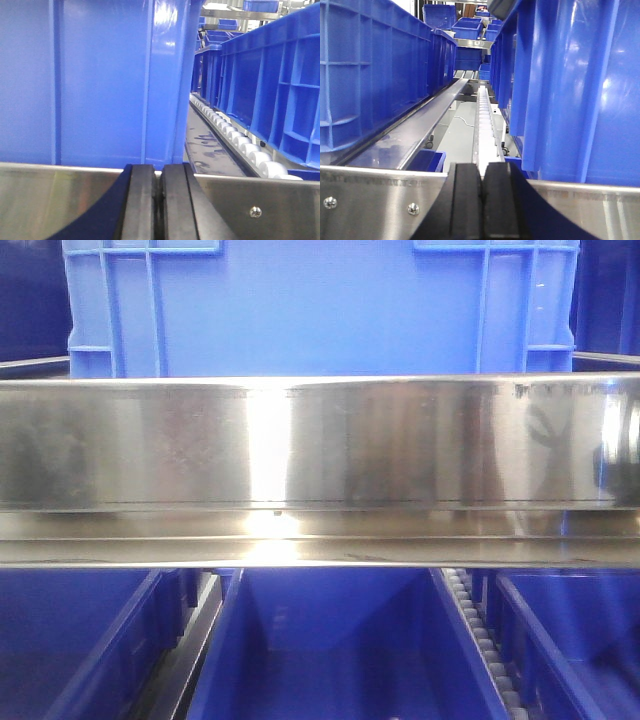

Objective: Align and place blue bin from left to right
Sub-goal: 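Grip the rim of the large blue bin with both grippers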

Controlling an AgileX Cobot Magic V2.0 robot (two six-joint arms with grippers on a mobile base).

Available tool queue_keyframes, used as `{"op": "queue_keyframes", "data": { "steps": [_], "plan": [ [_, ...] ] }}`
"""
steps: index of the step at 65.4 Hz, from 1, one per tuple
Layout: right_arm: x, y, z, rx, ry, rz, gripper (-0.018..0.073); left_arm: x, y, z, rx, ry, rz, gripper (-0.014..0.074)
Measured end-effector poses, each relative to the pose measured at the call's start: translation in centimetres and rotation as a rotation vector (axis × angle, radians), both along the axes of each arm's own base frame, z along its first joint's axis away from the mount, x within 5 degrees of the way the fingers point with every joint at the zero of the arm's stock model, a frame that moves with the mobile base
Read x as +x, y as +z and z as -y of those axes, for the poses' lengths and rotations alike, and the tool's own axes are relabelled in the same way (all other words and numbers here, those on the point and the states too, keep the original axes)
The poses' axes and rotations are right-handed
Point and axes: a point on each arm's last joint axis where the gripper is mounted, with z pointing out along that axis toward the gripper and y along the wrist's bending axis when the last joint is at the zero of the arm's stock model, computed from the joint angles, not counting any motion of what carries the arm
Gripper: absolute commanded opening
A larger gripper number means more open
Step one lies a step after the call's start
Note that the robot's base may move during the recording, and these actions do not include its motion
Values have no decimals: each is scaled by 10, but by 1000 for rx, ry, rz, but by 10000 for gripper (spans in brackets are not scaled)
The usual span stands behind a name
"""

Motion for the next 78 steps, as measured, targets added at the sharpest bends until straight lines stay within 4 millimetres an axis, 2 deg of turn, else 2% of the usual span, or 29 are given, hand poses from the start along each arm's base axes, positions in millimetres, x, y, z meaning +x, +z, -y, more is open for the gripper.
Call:
{"op": "queue_keyframes", "data": {
  "steps": [54,78],
  "plan": [
    [0,1,0,-1,0,13,-79,0,0,0,0,0,5,4],
    [0,5,0,-6,-1,52,-79,-2,12,0,2,-4,137,4]
  ]
}}
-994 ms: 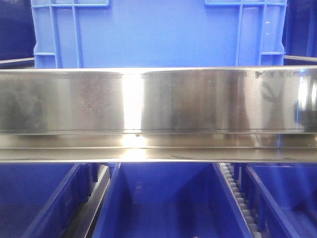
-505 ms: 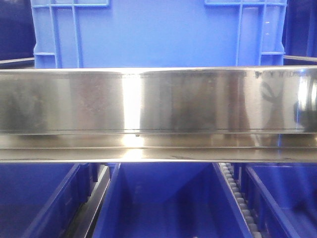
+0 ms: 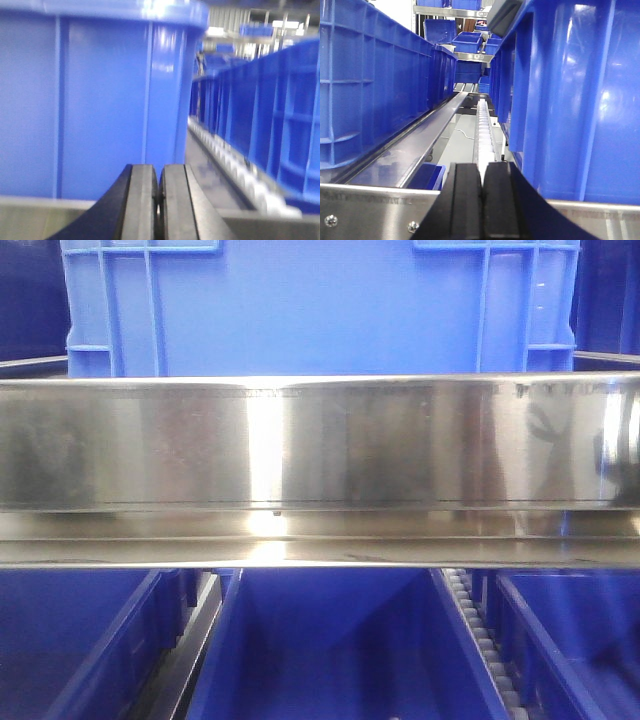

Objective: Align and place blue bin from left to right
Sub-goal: 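Grip the rim of the large blue bin with both grippers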

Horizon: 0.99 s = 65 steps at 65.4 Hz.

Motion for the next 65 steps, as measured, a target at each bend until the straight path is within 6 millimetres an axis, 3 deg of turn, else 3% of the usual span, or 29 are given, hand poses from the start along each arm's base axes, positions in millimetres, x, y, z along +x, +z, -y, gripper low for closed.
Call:
{"op": "queue_keyframes", "data": {
  "steps": [15,20,28,37,41,51,65],
  "plan": [
    [-1,4,0,0,0,0,-79,-5,21,0,1,-1,90,4],
    [-4,19,0,-4,1,37,-79,-11,43,0,10,1,131,11],
    [-18,65,-2,-14,3,124,-55,-25,82,0,45,16,161,95],
    [-39,121,-5,-18,6,148,141,-35,124,-1,62,34,133,250],
    [-42,141,-5,-19,7,151,293,-34,143,-2,62,39,102,316],
    [-39,188,-5,-21,8,170,557,-22,178,-3,59,41,10,450],
    [-8,216,-3,-13,27,102,561,4,208,0,76,-16,-79,587]
  ]
}}
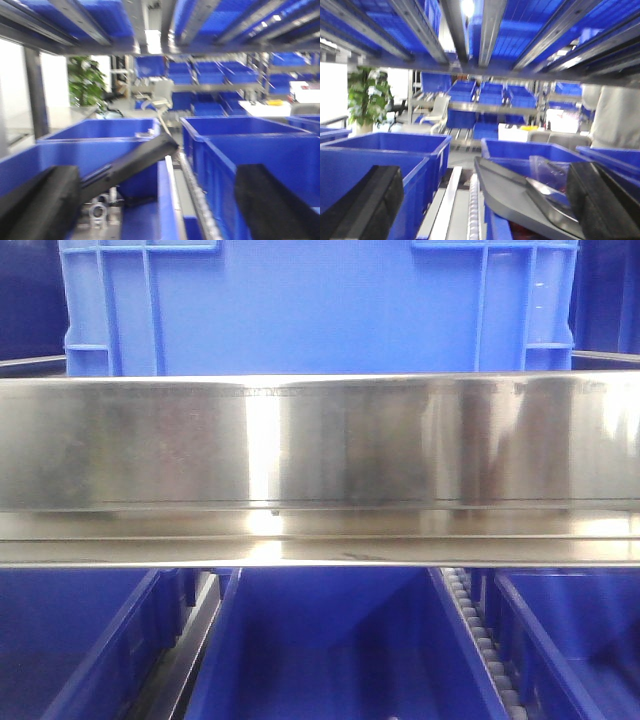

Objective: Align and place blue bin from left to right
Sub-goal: 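Grip the rim of the large blue bin with both grippers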

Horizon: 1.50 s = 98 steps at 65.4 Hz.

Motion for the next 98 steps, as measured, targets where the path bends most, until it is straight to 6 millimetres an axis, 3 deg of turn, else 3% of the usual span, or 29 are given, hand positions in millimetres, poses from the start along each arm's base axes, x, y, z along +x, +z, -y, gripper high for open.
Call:
{"op": "queue_keyframes", "data": {
  "steps": [19,33,44,58,67,81,98],
  "plan": [
    [40,30,-11,0,165,-204,561,37,13,30,84,-273,-210,578],
    [85,60,-32,-23,297,-362,561,94,32,65,90,-314,-418,578],
    [139,73,-50,-44,330,-574,561,146,53,90,71,-284,-543,578],
    [204,70,-63,10,275,-793,561,200,71,109,58,-177,-684,578],
    [239,60,-71,44,251,-895,561,232,70,121,57,-113,-738,578],
    [284,42,-81,69,228,-958,561,272,50,130,20,-75,-795,578],
    [312,25,-84,90,199,-994,561,305,19,119,-58,-60,-909,578]
  ]
}}
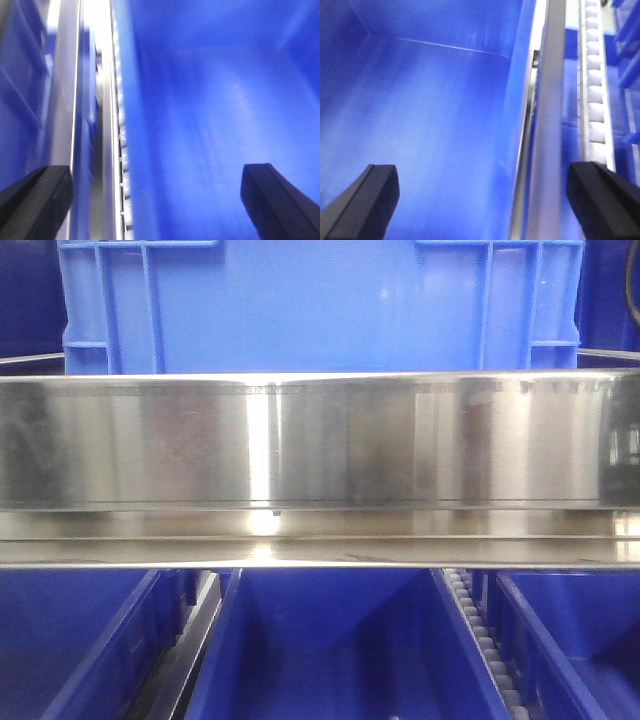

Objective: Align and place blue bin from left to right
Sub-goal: 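Grip the rim of the large blue bin with both grippers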

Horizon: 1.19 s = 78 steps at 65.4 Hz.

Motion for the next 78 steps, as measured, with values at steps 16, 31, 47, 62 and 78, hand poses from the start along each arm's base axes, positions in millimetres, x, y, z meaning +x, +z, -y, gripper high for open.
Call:
{"op": "queue_keyframes", "data": {
  "steps": [16,31,47,62,78],
  "plan": [
    [20,-21,7,-9,-34,-53,561,16,-21,5,6,1,-53,578],
    [35,-40,3,-14,-34,-102,561,30,-40,9,22,1,-98,578],
    [45,-56,1,-20,-34,-139,561,35,-48,11,31,2,-116,578],
    [49,-62,-1,-15,-31,-156,517,36,-50,11,36,4,-117,578],
    [49,-62,-1,-13,-30,-156,35,36,-50,11,40,5,-116,379]
  ]
}}
